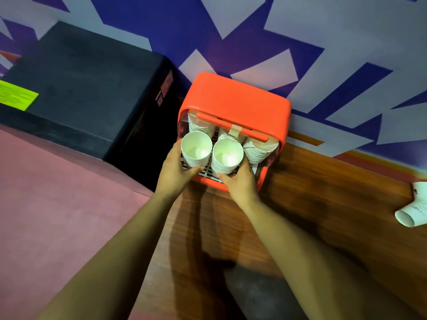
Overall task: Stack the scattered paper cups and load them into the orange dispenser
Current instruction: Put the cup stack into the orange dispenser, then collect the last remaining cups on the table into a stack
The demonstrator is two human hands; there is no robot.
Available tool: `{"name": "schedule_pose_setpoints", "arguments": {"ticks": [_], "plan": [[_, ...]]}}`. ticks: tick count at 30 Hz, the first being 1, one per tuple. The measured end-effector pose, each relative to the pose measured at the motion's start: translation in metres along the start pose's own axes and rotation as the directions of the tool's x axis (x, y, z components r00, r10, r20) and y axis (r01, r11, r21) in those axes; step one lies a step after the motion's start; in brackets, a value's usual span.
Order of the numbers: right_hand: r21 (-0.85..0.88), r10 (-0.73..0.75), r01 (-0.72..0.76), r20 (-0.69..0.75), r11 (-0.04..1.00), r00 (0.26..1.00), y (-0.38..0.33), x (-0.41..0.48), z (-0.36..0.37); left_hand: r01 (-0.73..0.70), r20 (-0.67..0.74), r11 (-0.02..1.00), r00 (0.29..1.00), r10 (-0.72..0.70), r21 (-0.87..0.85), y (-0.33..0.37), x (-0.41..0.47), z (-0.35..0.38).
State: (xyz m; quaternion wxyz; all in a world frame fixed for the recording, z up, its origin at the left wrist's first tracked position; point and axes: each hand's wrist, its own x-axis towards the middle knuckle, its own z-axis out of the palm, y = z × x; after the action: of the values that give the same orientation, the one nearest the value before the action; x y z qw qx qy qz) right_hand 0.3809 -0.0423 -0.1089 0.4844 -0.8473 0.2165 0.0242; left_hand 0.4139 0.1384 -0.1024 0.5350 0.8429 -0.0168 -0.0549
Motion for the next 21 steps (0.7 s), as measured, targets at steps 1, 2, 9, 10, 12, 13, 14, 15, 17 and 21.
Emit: {"name": "schedule_pose_setpoints", "arguments": {"ticks": [1,2,9,10,12,13,14,15,17,21], "plan": [[0.010,0.014,-0.014,-0.002,1.000,1.000,-0.001,0.002,0.002,0.007,-0.001,1.000,1.000,-0.007,0.007,-0.001,0.001,-0.001],[0.017,0.027,-0.027,-0.004,0.999,1.000,0.001,0.005,0.005,0.013,-0.002,1.000,1.000,-0.013,0.014,-0.002,0.002,-0.002],[0.017,0.030,-0.030,-0.029,0.999,0.999,-0.004,0.012,0.012,0.066,-0.016,0.998,0.998,-0.066,-0.001,-0.003,0.006,0.001],[0.010,0.027,-0.027,-0.027,1.000,0.999,-0.003,0.012,0.012,0.073,-0.013,0.997,0.997,-0.073,0.002,-0.003,0.006,0.001],[-0.014,0.026,-0.027,-0.011,1.000,1.000,-0.004,0.010,0.010,0.083,-0.014,0.996,0.996,-0.083,0.034,-0.004,0.006,0.002],[-0.026,0.028,-0.028,0.005,0.999,1.000,-0.005,0.007,0.007,0.089,-0.013,0.995,0.996,-0.089,0.048,-0.003,0.005,0.002],[-0.045,0.036,-0.035,0.018,0.998,0.999,-0.007,0.003,0.003,0.095,-0.019,0.994,0.995,-0.094,0.062,-0.004,0.004,0.002],[-0.071,0.047,-0.045,0.021,0.996,0.999,-0.007,-0.003,-0.002,0.103,-0.028,0.991,0.994,-0.101,0.087,-0.005,0.001,0.001],[-0.112,0.029,-0.028,0.009,0.993,1.000,-0.009,-0.017,-0.017,0.125,-0.069,0.985,0.991,-0.117,0.120,-0.008,-0.006,0.000],[-0.254,-0.048,0.045,-0.005,0.966,0.999,0.001,-0.059,-0.068,0.223,-0.129,0.953,0.971,-0.199,0.207,-0.001,-0.050,0.007]]}}
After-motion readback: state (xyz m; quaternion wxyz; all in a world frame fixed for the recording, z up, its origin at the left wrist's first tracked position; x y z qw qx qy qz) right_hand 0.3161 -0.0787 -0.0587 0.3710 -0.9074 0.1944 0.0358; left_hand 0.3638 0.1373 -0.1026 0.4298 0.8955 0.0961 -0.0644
